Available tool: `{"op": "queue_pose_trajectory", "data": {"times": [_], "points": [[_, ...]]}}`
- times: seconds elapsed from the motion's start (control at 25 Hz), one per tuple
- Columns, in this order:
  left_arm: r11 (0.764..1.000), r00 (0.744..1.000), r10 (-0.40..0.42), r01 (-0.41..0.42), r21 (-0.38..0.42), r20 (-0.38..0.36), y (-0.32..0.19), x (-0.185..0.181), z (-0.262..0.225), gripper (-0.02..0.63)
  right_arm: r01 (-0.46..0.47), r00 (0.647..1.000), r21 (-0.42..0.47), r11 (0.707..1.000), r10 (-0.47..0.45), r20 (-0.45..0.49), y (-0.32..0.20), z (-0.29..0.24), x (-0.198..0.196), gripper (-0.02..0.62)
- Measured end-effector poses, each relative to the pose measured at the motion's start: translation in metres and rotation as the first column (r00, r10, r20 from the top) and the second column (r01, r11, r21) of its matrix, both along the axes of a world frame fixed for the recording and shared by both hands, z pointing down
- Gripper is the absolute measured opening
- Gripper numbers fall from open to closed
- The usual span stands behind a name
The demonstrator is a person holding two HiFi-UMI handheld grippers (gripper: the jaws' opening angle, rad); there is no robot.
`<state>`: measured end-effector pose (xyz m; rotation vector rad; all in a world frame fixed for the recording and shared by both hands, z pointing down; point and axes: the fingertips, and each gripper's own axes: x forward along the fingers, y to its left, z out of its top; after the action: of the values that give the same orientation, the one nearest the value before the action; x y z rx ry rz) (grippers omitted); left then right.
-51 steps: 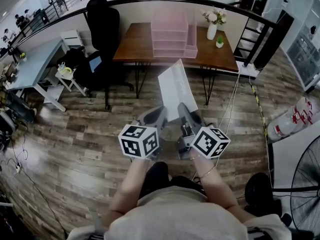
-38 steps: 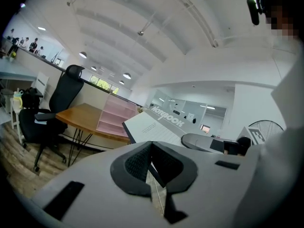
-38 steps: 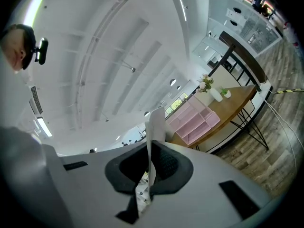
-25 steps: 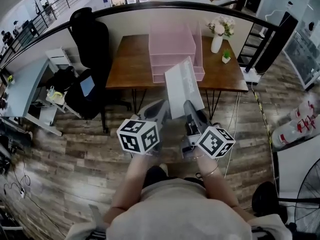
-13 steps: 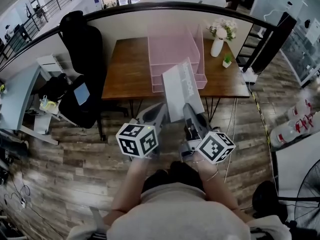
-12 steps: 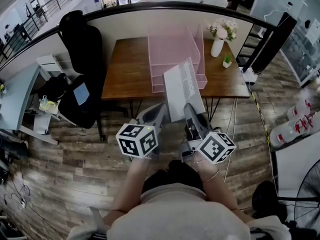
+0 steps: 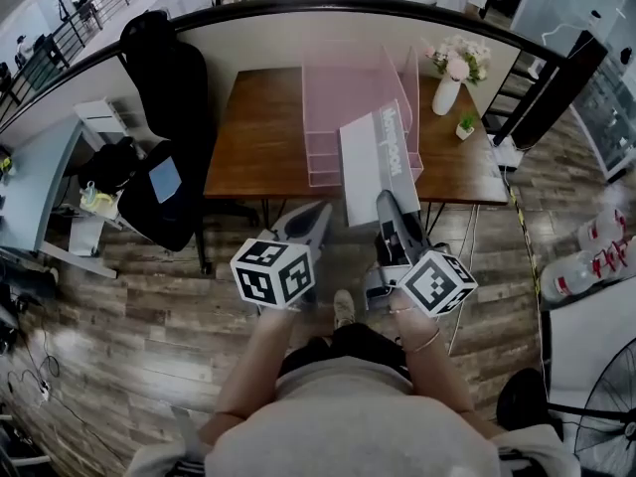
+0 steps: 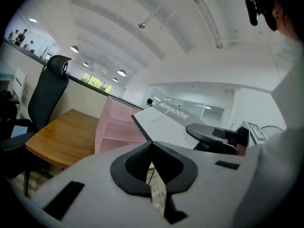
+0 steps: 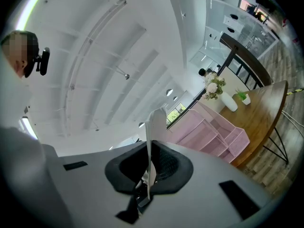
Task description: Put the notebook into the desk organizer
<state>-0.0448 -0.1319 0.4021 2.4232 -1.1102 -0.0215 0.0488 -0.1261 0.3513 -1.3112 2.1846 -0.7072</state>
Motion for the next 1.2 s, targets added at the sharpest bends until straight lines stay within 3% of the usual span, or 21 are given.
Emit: {"op": "queue_pose_trajectory", "data": {"times": [0.24,0.68,1.0,1.2], "points": [[0.999,1.000,-0.012,0.011,0.033,0.028,-0.047,0.005,-0.012,0.002,0.027,0.999,0.004,1.000,-0.027,0.021,-0.051,-0.003,-0.001,0.005],[0.997,0.997,-0.077,0.076,0.018,0.014,-0.118,0.019,-0.006,0.002,0.083,0.997,-0.062,0.995,-0.082,0.004,-0.116,0.024,0.009,0.005],[0.992,0.992,-0.125,0.124,0.029,0.000,-0.145,0.027,-0.011,0.002,0.118,0.984,-0.098,0.988,-0.103,0.148,-0.140,0.027,0.016,0.005],[0.991,0.991,-0.133,0.132,0.025,0.016,-0.152,0.025,-0.009,0.002,0.107,0.969,-0.144,0.984,-0.071,0.236,-0.149,0.033,0.019,0.011]]}}
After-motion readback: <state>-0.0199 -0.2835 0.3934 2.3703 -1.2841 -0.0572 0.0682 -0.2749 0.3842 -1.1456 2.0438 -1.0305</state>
